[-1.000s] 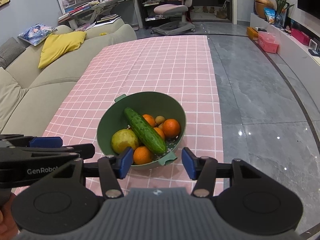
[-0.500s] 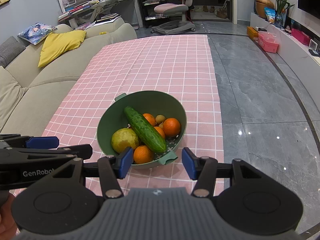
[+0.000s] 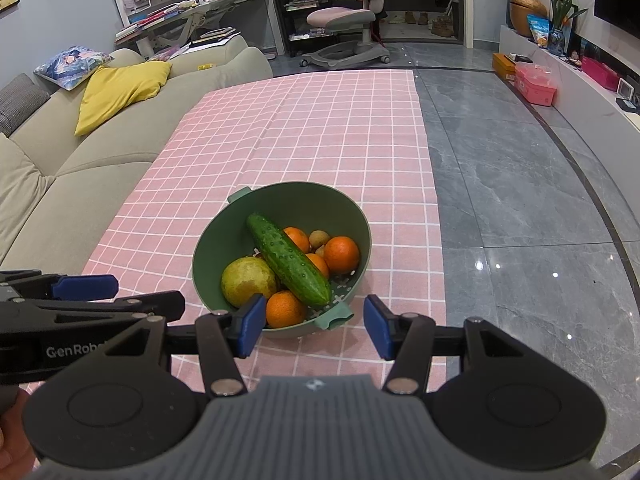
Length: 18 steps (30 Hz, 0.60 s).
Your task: Organize fruits
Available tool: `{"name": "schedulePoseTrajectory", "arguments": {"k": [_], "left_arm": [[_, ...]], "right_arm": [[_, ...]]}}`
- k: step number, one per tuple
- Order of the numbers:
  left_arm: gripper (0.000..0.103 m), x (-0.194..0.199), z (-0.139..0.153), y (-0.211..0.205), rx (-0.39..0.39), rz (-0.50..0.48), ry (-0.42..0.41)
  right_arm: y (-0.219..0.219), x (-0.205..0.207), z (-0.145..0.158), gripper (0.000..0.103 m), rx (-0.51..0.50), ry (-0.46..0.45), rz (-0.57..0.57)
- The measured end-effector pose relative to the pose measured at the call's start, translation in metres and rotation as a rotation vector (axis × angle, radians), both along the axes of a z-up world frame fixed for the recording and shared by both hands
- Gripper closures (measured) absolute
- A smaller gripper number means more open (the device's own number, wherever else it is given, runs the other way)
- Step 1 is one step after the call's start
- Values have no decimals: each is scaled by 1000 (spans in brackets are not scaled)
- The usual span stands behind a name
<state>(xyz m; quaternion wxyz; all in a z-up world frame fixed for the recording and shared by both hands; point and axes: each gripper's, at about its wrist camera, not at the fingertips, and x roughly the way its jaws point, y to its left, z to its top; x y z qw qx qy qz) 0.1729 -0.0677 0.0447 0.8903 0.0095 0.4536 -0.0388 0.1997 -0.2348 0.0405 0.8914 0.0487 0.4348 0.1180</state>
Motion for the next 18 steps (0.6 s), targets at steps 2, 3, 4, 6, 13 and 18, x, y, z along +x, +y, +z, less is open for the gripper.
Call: {"name": "schedulePoseTrajectory", "arguments": {"k": [2, 3, 4, 6, 13, 18], "left_arm": [[20, 0, 0, 0, 0, 0, 0], [20, 0, 0, 0, -1, 0, 0], [20, 0, 0, 0, 0, 0, 0], [20, 0, 0, 0, 1, -1, -1], [20, 0, 1, -1, 2, -2, -1], [20, 0, 1, -1, 2, -2, -1]], "right_arm": [[0, 0, 0, 52, -1, -1, 0], [0, 0, 0, 52, -1, -1, 0], [-1, 0, 0, 51, -1, -1, 0], [0, 0, 0, 51, 0, 0, 0], [0, 0, 0, 51, -1, -1, 0], [0, 0, 0, 51, 0, -1, 0]]}}
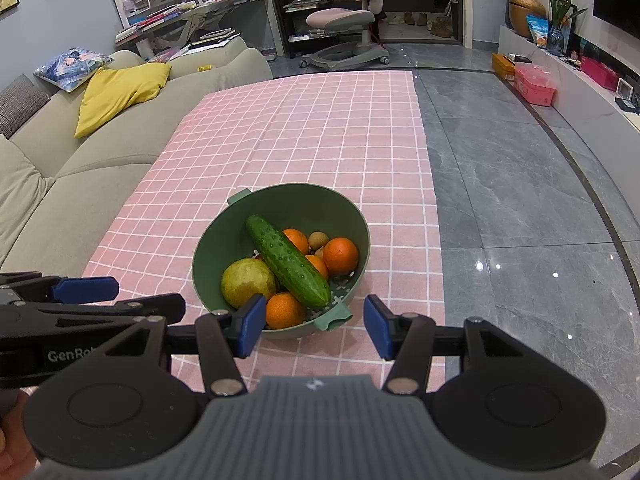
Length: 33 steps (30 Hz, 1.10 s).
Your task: Organize fruits
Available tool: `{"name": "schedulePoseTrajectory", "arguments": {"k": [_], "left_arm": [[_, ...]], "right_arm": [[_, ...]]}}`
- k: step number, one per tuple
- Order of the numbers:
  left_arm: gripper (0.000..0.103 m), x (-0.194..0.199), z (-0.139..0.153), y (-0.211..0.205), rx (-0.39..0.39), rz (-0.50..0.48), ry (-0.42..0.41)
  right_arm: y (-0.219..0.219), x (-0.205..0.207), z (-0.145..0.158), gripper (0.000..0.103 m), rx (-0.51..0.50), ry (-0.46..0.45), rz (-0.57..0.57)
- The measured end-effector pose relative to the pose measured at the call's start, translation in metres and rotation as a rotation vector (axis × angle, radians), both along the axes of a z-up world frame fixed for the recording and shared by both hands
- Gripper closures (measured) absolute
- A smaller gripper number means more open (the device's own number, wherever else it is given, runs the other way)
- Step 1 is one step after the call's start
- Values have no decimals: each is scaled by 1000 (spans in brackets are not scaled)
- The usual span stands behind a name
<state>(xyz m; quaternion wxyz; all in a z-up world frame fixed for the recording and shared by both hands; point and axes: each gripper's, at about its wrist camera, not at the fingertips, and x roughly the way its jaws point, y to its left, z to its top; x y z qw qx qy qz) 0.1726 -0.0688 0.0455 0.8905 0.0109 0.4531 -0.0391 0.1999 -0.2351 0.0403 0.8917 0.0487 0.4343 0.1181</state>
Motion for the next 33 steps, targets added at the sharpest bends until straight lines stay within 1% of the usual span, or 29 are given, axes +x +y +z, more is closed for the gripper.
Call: {"name": "schedulePoseTrajectory", "arguments": {"k": [33], "left_arm": [[20, 0, 2, -3, 0, -12, -3]], "right_arm": [[-2, 0, 2, 51, 2, 0, -4]]}}
